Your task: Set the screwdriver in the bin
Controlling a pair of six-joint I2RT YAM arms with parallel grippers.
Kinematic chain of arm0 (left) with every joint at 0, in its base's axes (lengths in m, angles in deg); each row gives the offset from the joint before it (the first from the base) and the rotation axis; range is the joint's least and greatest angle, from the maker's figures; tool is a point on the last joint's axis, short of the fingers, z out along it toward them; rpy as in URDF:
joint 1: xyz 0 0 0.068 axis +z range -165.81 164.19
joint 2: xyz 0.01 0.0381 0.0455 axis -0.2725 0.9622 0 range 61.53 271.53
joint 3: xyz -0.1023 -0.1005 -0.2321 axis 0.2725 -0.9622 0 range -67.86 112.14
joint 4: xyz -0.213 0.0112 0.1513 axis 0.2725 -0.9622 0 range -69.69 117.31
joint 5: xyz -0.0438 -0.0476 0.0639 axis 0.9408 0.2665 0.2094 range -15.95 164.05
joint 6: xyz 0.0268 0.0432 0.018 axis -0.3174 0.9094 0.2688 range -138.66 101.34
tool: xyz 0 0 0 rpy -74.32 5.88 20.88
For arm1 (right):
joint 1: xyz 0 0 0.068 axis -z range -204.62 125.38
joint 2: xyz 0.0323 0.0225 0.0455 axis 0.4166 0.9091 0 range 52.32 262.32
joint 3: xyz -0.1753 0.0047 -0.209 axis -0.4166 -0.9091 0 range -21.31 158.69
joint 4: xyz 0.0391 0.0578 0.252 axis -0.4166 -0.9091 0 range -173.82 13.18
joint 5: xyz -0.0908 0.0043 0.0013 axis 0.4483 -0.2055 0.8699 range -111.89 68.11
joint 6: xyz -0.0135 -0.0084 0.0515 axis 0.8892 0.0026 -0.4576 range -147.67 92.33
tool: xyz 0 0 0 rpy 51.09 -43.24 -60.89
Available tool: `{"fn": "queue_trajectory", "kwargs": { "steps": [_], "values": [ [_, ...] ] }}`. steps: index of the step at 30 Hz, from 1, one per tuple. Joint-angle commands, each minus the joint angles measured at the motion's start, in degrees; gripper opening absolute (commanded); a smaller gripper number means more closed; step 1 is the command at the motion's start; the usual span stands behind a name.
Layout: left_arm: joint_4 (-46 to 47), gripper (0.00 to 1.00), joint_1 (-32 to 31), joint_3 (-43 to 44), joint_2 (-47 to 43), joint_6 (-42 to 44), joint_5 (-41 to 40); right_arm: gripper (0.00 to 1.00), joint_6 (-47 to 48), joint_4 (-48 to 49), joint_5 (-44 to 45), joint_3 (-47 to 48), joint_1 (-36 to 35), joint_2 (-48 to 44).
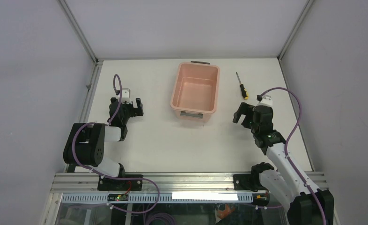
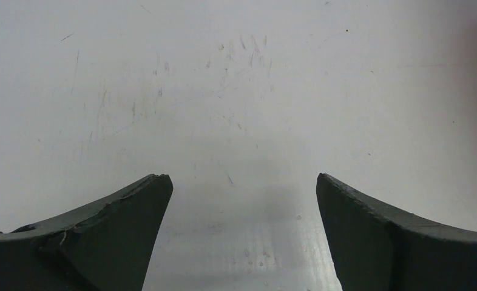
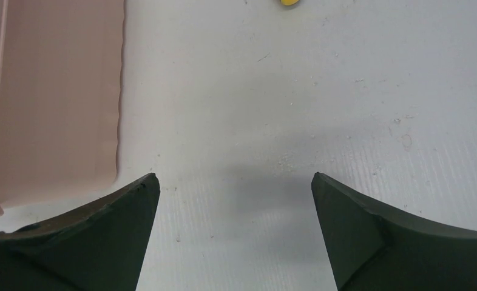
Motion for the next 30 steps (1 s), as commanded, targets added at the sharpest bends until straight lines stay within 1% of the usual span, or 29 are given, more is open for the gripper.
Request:
{"fn": "queue_trajectory", "kwargs": {
  "steps": [1, 3, 6, 9, 13, 15, 16, 18, 22, 25, 30],
  "values": [
    [1.5, 0.99, -0.4, 0.2, -1.3, -0.9, 0.5, 0.99, -0.3, 0.3, -0.3, 0.7, 0.3, -1.7],
    [1.5, 0.99, -0.4, 0.2, -1.4, -0.9, 0.5, 0.99, 0.2, 0.4, -0.1, 1.5, 0.3, -1.8],
    [1.5, 0.99, -0.4, 0.2, -1.4, -0.9, 0.5, 0.99, 0.6, -1.9, 3.1, 5.9, 0.3, -0.1],
    [1.5, 0.99, -0.4, 0.2, -1.4, -0.9, 0.5, 0.99, 1.6, -4.2, 4.5, 11.9, 0.5, 4.6],
    [1.5, 0.99, -0.4, 0.2, -1.3, -0.9, 0.5, 0.99, 4.7, -9.4, 4.4, 24.9, 2.9, 17.0],
    [1.5, 0.99, -0.4, 0.2, -1.4, -0.9, 0.5, 0.99, 8.2, -10.8, 1.4, 31.1, 5.2, 25.3],
    [1.5, 0.99, -0.4, 0.2, -1.3, -0.9, 0.5, 0.99, 10.1, -10.9, -1.5, 34.1, 6.3, 27.5],
    [1.5, 0.99, -0.4, 0.2, -1.4, -0.9, 0.5, 0.99, 13.8, -11.5, -5.9, 40.3, 8.0, 35.3],
    [1.5, 0.99, -0.4, 0.2, -1.3, -0.9, 0.5, 0.99, 20.5, -15.5, -7.2, 50.6, 9.5, 47.1],
    [1.5, 0.99, -0.4, 0.2, -1.4, -0.9, 0.5, 0.99, 23.2, -17.4, -8.2, 56.4, 10.3, 54.9],
    [1.4, 0.99, -0.4, 0.1, -1.4, -0.9, 0.5, 0.99, 23.7, -22.5, -11.1, 67.3, 11.2, 67.8]
  ]
}}
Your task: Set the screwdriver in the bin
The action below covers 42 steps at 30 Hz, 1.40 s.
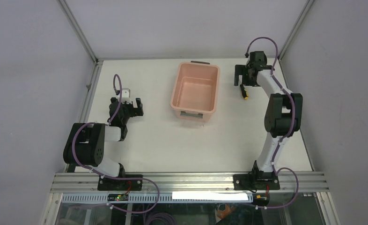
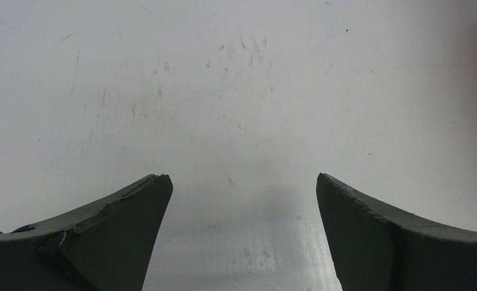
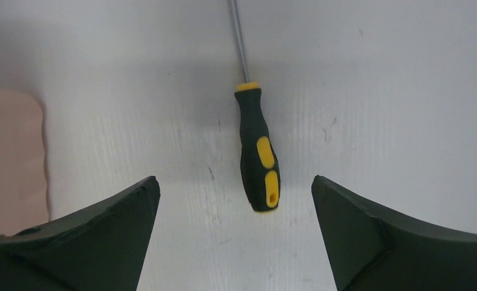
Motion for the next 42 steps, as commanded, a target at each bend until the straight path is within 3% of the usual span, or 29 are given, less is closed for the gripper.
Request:
{"fn": "queue_trajectory", "kwargs": {
  "steps": [1, 10, 15, 17, 19, 22, 34, 38, 42],
  "values": [
    [1.4, 0.99, -0.4, 0.2, -1.3, -0.9, 0.5, 0.99, 3.2, -6.5, -3.4, 9.3, 0.8, 8.0],
    [1.5, 0.99, -0.4, 0.2, -1.4, -0.9, 0.5, 0.89, 3.2, -9.4, 1.4, 12.6, 0.8, 16.3],
    [1.5, 0.99, -0.4, 0.2, -1.3, -0.9, 0.5, 0.76, 3.0, -11.0, 2.7, 12.7, 0.8, 18.0],
    [1.5, 0.99, -0.4, 0.2, -1.3, -0.9, 0.5, 0.58, 2.9, -11.6, 3.4, 13.0, 0.8, 18.0],
    [1.5, 0.99, -0.4, 0.2, -1.4, -0.9, 0.5, 0.29, 2.7, -12.3, 4.1, 13.6, 0.9, 17.5],
    [1.5, 0.99, -0.4, 0.2, -1.4, -0.9, 0.4, 0.06, 2.6, -13.9, 4.9, 15.2, 0.9, 15.4],
    [1.5, 0.99, -0.4, 0.2, -1.4, -0.9, 0.5, 0.02, -6.1, -29.6, 3.1, 26.2, -1.2, -0.5],
    [1.5, 0.99, -0.4, 0.2, -1.4, -0.9, 0.6, 0.03, -9.7, -35.2, 6.4, 31.9, -6.6, -3.6],
    [1.5, 0.99, -0.4, 0.2, -1.4, -0.9, 0.5, 0.04, -12.6, -38.6, 10.8, 37.9, -16.6, -4.5]
  ]
}}
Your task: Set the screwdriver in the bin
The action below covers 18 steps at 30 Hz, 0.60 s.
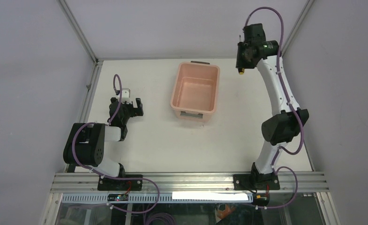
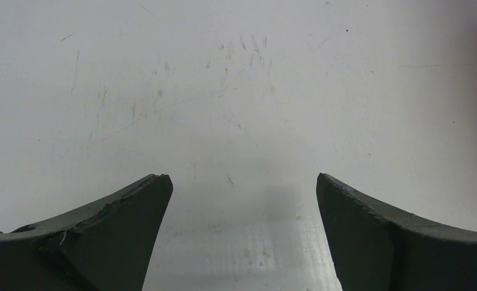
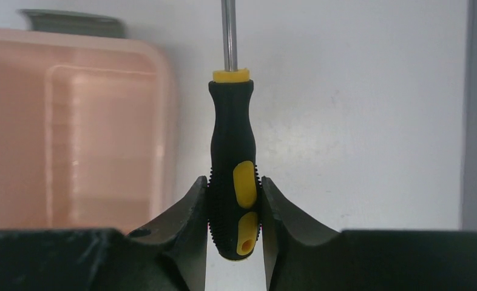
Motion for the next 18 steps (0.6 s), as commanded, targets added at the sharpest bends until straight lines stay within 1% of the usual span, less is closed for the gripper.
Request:
{"fn": "queue_trajectory", "kwargs": {
  "steps": [1, 5, 9, 11, 13, 18],
  "values": [
    [1.5, 0.99, -0.4, 0.2, -1.3, -0.9, 0.5, 0.05, -4.9, -5.7, 4.0, 6.8, -11.1, -2.9],
    [1.5, 0.99, -0.4, 0.2, -1.3, -0.9, 0.5, 0.05, -7.3, -3.5, 5.2, 10.2, -19.8, -2.4],
    [1.5, 0.99, -0.4, 0.2, -1.3, -0.9, 0.6, 0.05, -9.3, 0.5, 7.1, 10.0, -25.6, -1.0],
    [1.5, 0.99, -0.4, 0.2, -1.4, -0.9, 0.5, 0.06, -10.1, 2.9, 9.5, 8.1, -27.6, -0.1],
    [1.6, 0.99, -0.4, 0.2, -1.3, -0.9, 0.5, 0.06, -10.0, 5.2, 10.2, 5.1, -29.0, 0.8],
    [1.5, 0.99, -0.4, 0.2, -1.3, -0.9, 0.5, 0.07, -11.0, 12.0, 11.7, -6.0, -30.5, 1.9]
  ]
}}
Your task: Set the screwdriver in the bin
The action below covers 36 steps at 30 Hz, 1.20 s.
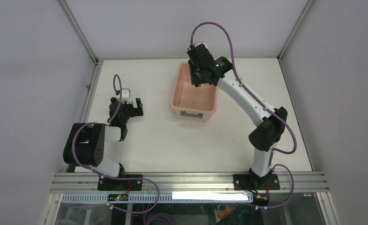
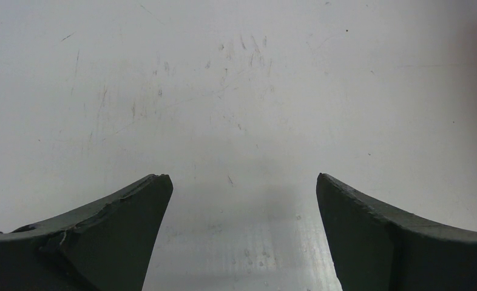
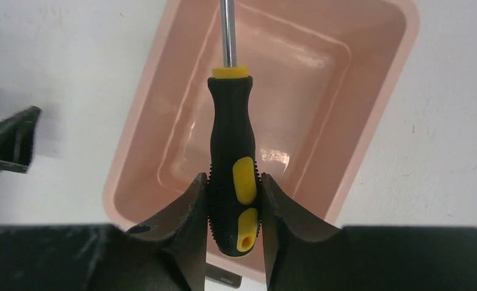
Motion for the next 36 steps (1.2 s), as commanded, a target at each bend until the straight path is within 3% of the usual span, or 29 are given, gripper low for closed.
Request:
{"fn": "queue_trajectory", "kwargs": {
  "steps": [1, 8, 15, 17, 20, 23, 28, 33, 36],
  "values": [
    [1.5, 0.99, -0.4, 0.2, -1.3, -0.9, 0.5, 0.07, -2.1, 8.5, 3.0, -8.4, -0.7, 2.0],
    [1.5, 0.99, -0.4, 0.2, -1.3, -0.9, 0.5, 0.06, -4.2, 16.7, -3.1, -19.9, -0.8, 4.8],
    [1.5, 0.99, -0.4, 0.2, -1.4, -0.9, 0.5, 0.09, -5.7, 17.7, -1.7, -22.4, -0.7, 11.5],
    [1.5, 0.99, -0.4, 0.2, -1.4, -0.9, 0.5, 0.21, -6.4, 18.0, -1.9, -22.6, -0.7, 12.8],
    [1.5, 0.99, -0.4, 0.2, -1.3, -0.9, 0.5, 0.29, -7.1, 18.2, -2.1, -22.5, -0.7, 13.9],
    [1.5, 0.99, -0.4, 0.2, -1.3, -0.9, 0.5, 0.48, -7.0, 17.0, -1.7, -21.3, -0.6, 13.4],
    [1.5, 0.99, -0.4, 0.2, -1.3, -0.9, 0.5, 0.58, -5.1, 15.2, 0.3, -18.2, -0.7, 8.1],
    [1.5, 0.99, -0.4, 0.2, -1.4, -0.9, 0.5, 0.75, -1.2, 15.1, 4.2, -16.6, -0.6, -0.1],
    [1.5, 0.99, -0.4, 0.2, -1.3, -0.9, 0.5, 0.97, 1.6, 15.4, 6.4, -17.7, 0.1, -4.5]
  ]
}}
